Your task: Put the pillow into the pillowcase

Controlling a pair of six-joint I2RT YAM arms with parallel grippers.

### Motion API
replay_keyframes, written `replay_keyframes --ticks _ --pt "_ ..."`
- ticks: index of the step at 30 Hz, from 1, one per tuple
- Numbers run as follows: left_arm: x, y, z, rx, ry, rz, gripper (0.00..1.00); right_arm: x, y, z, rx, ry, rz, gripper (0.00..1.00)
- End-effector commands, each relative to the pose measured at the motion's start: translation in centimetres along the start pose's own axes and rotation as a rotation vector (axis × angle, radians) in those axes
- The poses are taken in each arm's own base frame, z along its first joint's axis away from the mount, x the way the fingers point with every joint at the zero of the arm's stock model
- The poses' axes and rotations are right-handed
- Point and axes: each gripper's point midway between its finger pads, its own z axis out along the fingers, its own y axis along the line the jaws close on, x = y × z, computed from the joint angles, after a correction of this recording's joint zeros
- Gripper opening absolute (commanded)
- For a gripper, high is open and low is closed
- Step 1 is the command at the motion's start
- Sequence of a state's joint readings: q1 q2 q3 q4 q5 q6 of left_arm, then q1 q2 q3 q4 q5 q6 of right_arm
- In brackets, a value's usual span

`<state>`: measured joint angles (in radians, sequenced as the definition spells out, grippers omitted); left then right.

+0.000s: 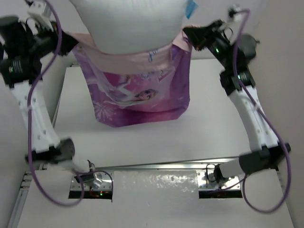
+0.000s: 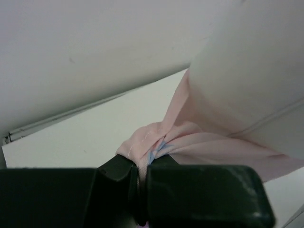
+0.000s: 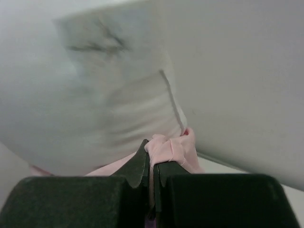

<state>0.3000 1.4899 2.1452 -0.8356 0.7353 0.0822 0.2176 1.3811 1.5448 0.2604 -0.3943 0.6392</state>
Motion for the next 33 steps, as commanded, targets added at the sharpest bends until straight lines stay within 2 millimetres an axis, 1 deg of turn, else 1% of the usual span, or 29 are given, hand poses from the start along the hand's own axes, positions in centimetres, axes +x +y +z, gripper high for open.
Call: replay_keyframes --ticks 1,2,3,4,6,7,8,9,11,12,13,14,15,16,17,18,19,20,21,22,23,24,25,26,28,30,31,32,33 --pt "-0.5 9.8 4.2 -0.207 0.046 -0.010 0.00 -10.4 -2.3 4.2 0.099 -0.230 -0.136 0.00" --pt "-9.2 7.6 0.9 -0.259 -0.212 0.145 0.00 -15.4 -0.7 4.4 0.110 -0.310 -0.192 0.00" --pt "-21.7 -1.0 -8.8 -0.281 -0.664 0.463 0.00 -26.0 5.9 1.4 0.008 -0.623 -0.310 0.00" --pt "-21.1 1.0 -9.0 -0.376 -0.708 0.461 0.00 -30.6 7.9 -1.9 0.037 -0.805 -0.328 0.00" --pt "-26.6 -8.1 -18.8 -0.385 -0.971 0.647 0.00 -32.4 12.8 -7.6 0.020 -0.814 -0.411 0.00" --pt "-25.6 -7.1 -17.0 -0.362 -0.887 0.642 0.00 -29.3 10.8 -7.5 0.054 -0.749 -0.386 0.00" --pt "-21.5 -3.5 -12.5 -0.343 -0.675 0.543 0.00 -20.7 4.7 -5.4 0.081 -0.691 -0.336 0.00" --pt "-14.4 1.4 -6.3 -0.299 -0.444 0.389 0.00 -18.8 4.1 -6.0 0.082 -0.667 -0.265 0.00" --pt "-2.5 6.6 -0.7 -0.303 -0.090 0.193 0.00 -5.9 -3.7 -1.8 0.219 -0.235 -0.144 0.00" --pt "1.7 8.1 1.0 -0.289 0.037 0.137 0.00 -2.1 -4.9 -0.7 0.196 -0.161 -0.022 0.00" --pt "2.8 9.1 1.5 -0.294 0.096 0.121 0.00 1.9 -6.2 0.8 0.150 -0.081 0.041 0.00" --pt "6.3 11.8 3.2 -0.303 0.232 0.023 0.00 -0.9 -5.3 1.5 0.128 -0.125 0.032 0.00" --pt "-5.2 9.5 -0.1 -0.359 -0.039 0.202 0.00 -4.2 -4.3 2.0 0.119 -0.167 -0.021 0.00" --pt "-13.6 6.7 -3.8 -0.406 -0.313 0.368 0.00 -13.5 0.0 2.1 0.080 -0.307 -0.128 0.00" --pt "-18.9 2.7 -8.3 -0.433 -0.505 0.499 0.00 -18.6 2.7 1.4 0.060 -0.399 -0.234 0.00" --pt "-15.9 5.7 -6.7 -0.495 -0.483 0.469 0.00 -22.7 5.2 0.4 0.038 -0.491 -0.284 0.00" --pt "-20.3 -2.2 -14.8 -0.509 -0.730 0.642 0.00 -28.1 9.7 -2.4 -0.027 -0.649 -0.353 0.00" --pt "-20.4 -2.5 -14.6 -0.492 -0.728 0.653 0.00 -28.8 10.6 -3.4 -0.032 -0.669 -0.387 0.00" --pt "-22.1 -5.8 -16.5 -0.429 -0.746 0.671 0.00 -28.1 10.6 -3.7 -0.028 -0.641 -0.395 0.00" --pt "-19.6 -3.1 -12.8 -0.388 -0.610 0.610 0.00 -22.1 6.6 -3.3 0.041 -0.526 -0.357 0.00" --pt "-11.0 1.4 -7.2 -0.327 -0.315 0.422 0.00 -17.9 3.3 -3.0 0.093 -0.492 -0.280 0.00" --pt "-5.1 3.8 -4.2 -0.303 -0.154 0.304 0.00 -13.6 0.5 -2.5 0.129 -0.429 -0.222 0.00" --pt "0.8 6.2 -1.8 -0.285 0.011 0.240 0.00 -7.4 -3.1 -1.7 0.184 -0.279 -0.151 0.00" --pt "10.1 7.1 -0.1 -0.223 0.241 0.070 0.00 2.1 -6.6 -0.7 0.190 -0.055 -0.019 0.00" --pt "16.7 7.6 1.2 -0.150 0.444 -0.042 0.00 7.9 -7.9 -0.7 0.167 0.030 0.106 0.00" --pt "8.7 8.1 1.5 -0.191 0.303 0.031 0.00 4.4 -7.5 1.3 0.143 -0.047 0.099 0.00" --pt "6.2 10.2 3.7 -0.222 0.249 -0.018 0.00 -7.2 -2.5 3.1 0.068 -0.198 -0.015 0.00" --pt "-9.1 6.5 -1.0 -0.299 -0.175 0.231 0.00 -14.5 1.1 3.1 0.031 -0.303 -0.155 0.00" --pt "-11.5 7.2 -0.4 -0.310 -0.277 0.234 0.00 -16.3 -1.7 6.2 0.101 -0.361 -0.174 0.00"
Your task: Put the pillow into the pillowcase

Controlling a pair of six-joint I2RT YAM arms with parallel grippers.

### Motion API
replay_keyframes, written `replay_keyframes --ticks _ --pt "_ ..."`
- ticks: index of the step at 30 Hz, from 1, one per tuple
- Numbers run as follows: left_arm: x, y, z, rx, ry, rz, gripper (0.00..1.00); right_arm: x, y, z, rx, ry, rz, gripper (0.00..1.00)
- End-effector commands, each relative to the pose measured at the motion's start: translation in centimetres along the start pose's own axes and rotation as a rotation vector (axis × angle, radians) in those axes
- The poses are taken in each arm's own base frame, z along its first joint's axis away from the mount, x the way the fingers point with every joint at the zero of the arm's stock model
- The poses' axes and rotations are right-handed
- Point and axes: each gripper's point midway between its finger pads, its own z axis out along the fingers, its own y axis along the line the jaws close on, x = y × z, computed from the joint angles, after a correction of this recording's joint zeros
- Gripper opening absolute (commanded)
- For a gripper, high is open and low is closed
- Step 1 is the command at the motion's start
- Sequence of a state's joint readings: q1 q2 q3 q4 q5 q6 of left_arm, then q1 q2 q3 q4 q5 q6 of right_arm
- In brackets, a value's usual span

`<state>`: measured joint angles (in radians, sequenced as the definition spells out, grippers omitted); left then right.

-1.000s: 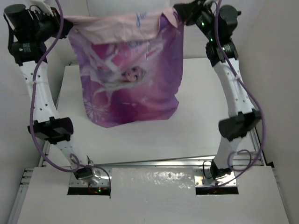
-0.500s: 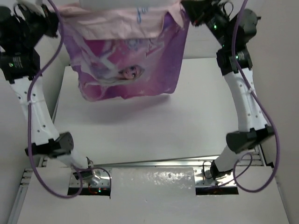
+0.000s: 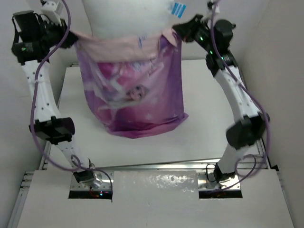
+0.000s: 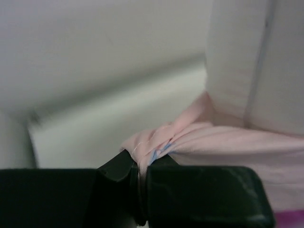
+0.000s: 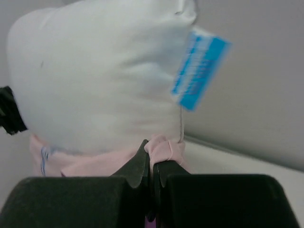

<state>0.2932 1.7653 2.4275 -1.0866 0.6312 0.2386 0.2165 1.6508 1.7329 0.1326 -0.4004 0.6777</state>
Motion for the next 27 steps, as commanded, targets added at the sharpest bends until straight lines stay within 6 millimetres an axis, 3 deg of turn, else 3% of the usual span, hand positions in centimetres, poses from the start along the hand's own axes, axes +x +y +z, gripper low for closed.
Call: replay_keyframes --ticks 1,2,3,4,5,6,7,8,9,10,11,12,13,14,15,16,17,18,19,20,21,22,23,24,25,26,27 --pt "-20.2 -1.4 -15.2 -0.363 -0.829 0.346 0.00 -31.7 15.7 -11.0 -0.120 -0.889 -0.378 0.00" --pt "-22.5 -5.5 -21.3 -0.386 -1.020 0.444 0.00 -33.1 16.0 -12.7 -0.120 -0.964 -0.392 0.00" --pt "-22.8 -6.5 -22.5 -0.377 -1.018 0.430 0.00 -32.0 15.7 -14.8 -0.039 -0.922 -0.403 0.00" --pt "-25.2 -10.8 -28.0 -0.366 -1.112 0.493 0.00 -30.2 14.7 -16.4 0.032 -0.913 -0.462 0.00" --pt "-23.9 -10.2 -24.7 -0.298 -0.990 0.524 0.00 -28.7 15.4 -19.2 -0.024 -1.015 -0.460 0.00" --pt "-20.8 -8.2 -20.2 -0.243 -0.817 0.445 0.00 -22.8 10.6 -17.4 0.059 -0.863 -0.391 0.00" --pt "-14.3 -3.1 -11.7 -0.196 -0.575 0.260 0.00 -19.6 7.6 -15.1 0.112 -0.726 -0.357 0.00" --pt "-10.6 -1.2 -8.9 -0.213 -0.467 0.187 0.00 -15.5 4.2 -12.3 0.150 -0.567 -0.291 0.00" --pt "-5.4 1.2 -5.2 -0.229 -0.306 0.076 0.00 -8.4 -1.8 -8.2 0.204 -0.376 -0.189 0.00" --pt "-2.9 2.9 -3.4 -0.245 -0.213 0.013 0.00 -5.2 -2.1 -6.3 0.120 -0.283 -0.064 0.00" --pt "-2.8 3.5 -2.8 -0.240 -0.176 -0.012 0.00 -3.9 -3.1 -5.2 0.122 -0.226 -0.020 0.00" --pt "-0.7 5.6 0.1 -0.221 -0.067 -0.104 0.00 -8.1 -1.1 -4.0 0.077 -0.284 -0.050 0.00" --pt "-11.0 2.5 -6.1 -0.238 -0.357 0.060 0.00 -12.0 0.2 -4.1 0.080 -0.355 -0.109 0.00" --pt "-15.0 -0.6 -10.5 -0.238 -0.513 0.136 0.00 -22.6 8.5 -7.7 -0.016 -0.567 -0.236 0.00" --pt "-17.7 0.0 -10.6 -0.253 -0.641 0.216 0.00 -25.9 9.3 -7.4 -0.009 -0.646 -0.300 0.00" --pt "-20.0 -2.0 -15.5 -0.330 -0.819 0.299 0.00 -30.1 12.0 -10.1 -0.015 -0.798 -0.333 0.00" --pt "-22.7 -8.6 -24.9 -0.376 -1.078 0.497 0.00 -34.2 17.5 -15.4 -0.102 -0.993 -0.393 0.00" --pt "-24.4 -11.5 -29.1 -0.392 -1.147 0.549 0.00 -34.2 17.4 -15.6 -0.087 -0.998 -0.411 0.00" --pt "-24.5 -11.5 -28.5 -0.371 -1.098 0.541 0.00 -35.2 22.3 -21.1 -0.166 -1.083 -0.466 0.00" --pt "-22.2 -8.6 -23.4 -0.335 -0.906 0.472 0.00 -28.3 12.7 -13.7 -0.026 -0.880 -0.377 0.00" --pt "-18.6 -6.0 -17.8 -0.266 -0.734 0.411 0.00 -25.9 11.5 -14.1 -0.042 -0.879 -0.303 0.00" --pt "-14.7 -3.4 -13.9 -0.257 -0.600 0.329 0.00 -23.4 9.4 -13.0 -0.015 -0.820 -0.267 0.00" --pt "-11.1 -2.1 -11.4 -0.249 -0.497 0.287 0.00 -15.7 2.9 -8.5 0.106 -0.536 -0.195 0.00" --pt "-2.1 1.4 -5.7 -0.242 -0.239 0.140 0.00 -10.4 0.0 -6.5 0.123 -0.386 -0.088 0.00" --pt "2.5 2.8 -3.2 -0.228 -0.108 0.111 0.00 -7.3 -0.7 -5.6 0.063 -0.352 -0.035 0.00" --pt "6.8 3.3 -2.1 -0.215 0.023 0.051 0.00 -0.6 -3.4 -5.4 0.073 -0.239 0.065 0.00" --pt "8.5 3.7 -1.4 -0.211 0.072 0.025 0.00 0.2 -3.4 -5.3 0.066 -0.244 0.116 0.00"
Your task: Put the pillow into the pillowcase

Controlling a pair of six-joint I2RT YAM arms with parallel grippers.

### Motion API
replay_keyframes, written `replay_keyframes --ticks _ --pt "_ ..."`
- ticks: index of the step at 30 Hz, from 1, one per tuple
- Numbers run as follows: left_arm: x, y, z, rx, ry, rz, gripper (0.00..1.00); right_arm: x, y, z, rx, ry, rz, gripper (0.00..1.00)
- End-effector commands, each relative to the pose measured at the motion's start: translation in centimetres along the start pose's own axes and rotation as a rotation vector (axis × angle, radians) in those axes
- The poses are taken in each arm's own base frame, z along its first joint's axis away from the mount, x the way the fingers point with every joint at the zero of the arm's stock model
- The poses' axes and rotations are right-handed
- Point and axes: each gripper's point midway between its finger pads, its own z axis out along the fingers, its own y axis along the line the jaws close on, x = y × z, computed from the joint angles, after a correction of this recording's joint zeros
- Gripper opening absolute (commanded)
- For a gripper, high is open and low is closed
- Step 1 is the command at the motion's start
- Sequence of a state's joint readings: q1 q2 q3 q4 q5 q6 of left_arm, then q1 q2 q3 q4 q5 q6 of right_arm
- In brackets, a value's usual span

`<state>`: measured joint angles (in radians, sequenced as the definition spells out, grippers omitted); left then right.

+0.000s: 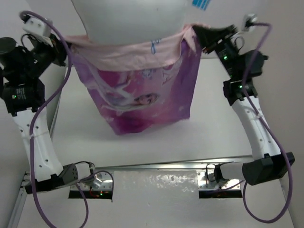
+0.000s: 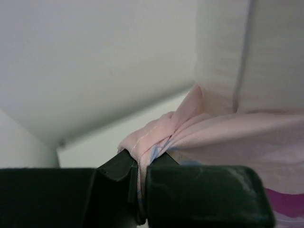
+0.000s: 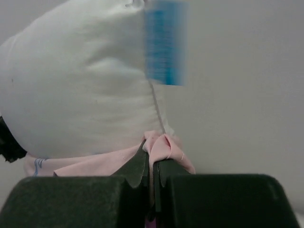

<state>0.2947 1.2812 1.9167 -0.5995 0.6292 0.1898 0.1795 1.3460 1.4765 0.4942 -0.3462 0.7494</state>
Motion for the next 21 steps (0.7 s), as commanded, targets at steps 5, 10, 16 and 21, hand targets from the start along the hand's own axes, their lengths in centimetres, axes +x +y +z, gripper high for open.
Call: replay_keyframes --ticks 5,10,16,21 --pt "-10.2 9.9 2.3 -0.312 -0.194 0.083 0.00 -13.5 0.5 8.2 0.045 -0.232 -0.134 0.00" --pt "-25.4 3.5 -9.7 -0.407 -0.696 0.308 0.00 -30.6 10.9 -3.0 0.058 -0.818 -0.380 0.00" --pt "4.2 9.5 4.4 -0.292 0.072 -0.125 0.00 1.1 -7.2 2.8 0.202 0.011 -0.001 0.00" --pt "-14.9 10.0 0.5 -0.362 -0.371 0.095 0.00 -19.6 1.5 7.0 0.107 -0.413 -0.206 0.00"
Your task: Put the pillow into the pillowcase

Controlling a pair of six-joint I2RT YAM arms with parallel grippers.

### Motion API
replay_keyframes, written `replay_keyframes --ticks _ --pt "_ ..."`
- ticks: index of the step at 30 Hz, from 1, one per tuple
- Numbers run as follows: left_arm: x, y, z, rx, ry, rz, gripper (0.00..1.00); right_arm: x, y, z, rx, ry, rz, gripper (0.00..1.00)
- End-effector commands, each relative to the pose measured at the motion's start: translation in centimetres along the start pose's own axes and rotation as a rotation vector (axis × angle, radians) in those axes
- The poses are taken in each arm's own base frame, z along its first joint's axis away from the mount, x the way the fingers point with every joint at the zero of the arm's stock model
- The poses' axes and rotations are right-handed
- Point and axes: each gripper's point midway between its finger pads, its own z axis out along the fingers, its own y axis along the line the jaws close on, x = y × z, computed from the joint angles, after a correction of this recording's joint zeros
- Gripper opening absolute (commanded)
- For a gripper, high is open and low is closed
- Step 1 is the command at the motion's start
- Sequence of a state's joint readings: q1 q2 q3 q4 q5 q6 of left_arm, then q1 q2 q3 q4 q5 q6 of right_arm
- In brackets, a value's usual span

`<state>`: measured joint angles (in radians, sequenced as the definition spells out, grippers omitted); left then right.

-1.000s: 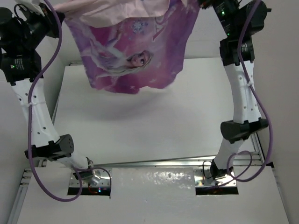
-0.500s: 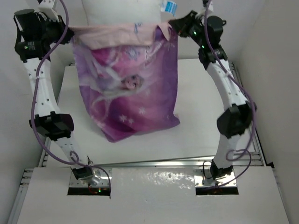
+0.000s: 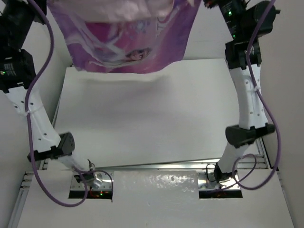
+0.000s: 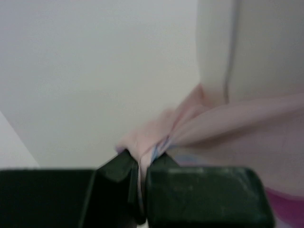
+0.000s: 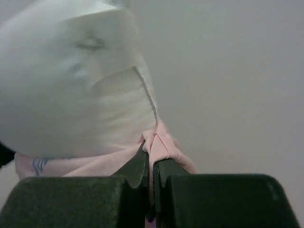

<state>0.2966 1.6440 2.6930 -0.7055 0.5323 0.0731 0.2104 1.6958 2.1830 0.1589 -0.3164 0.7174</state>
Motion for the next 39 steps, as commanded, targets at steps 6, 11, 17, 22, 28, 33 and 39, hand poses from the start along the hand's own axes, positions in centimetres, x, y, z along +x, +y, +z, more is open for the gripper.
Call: replay_keyframes --ticks 6,11,17,22,28,33,39 --pt "-2.2 3.5 -2.7 -0.202 -0.077 0.132 0.00 -14.5 1.7 -8.0 0.159 -0.497 -0.202 0.00" --pt "8.9 5.0 0.6 -0.156 0.206 -0.058 0.00 0.4 -6.9 -0.9 0.174 -0.053 0.047 0.00" --pt "-6.4 1.9 -3.6 -0.164 -0.256 0.164 0.00 -18.4 4.1 -6.5 0.157 -0.460 -0.245 0.00" --pt "17.0 4.5 -0.4 -0.167 0.377 -0.174 0.00 5.0 -8.5 -6.0 0.269 0.025 0.007 0.00" --pt "-10.9 1.3 -5.2 -0.181 -0.414 0.214 0.00 -22.2 5.2 -5.0 0.132 -0.590 -0.322 0.00" --pt "13.3 2.8 -0.8 -0.084 0.270 -0.116 0.00 0.5 -7.4 -7.5 0.323 -0.109 -0.110 0.00" --pt "-3.7 3.9 0.3 -0.124 -0.210 0.088 0.00 -16.1 1.5 -2.5 0.161 -0.396 -0.247 0.00"
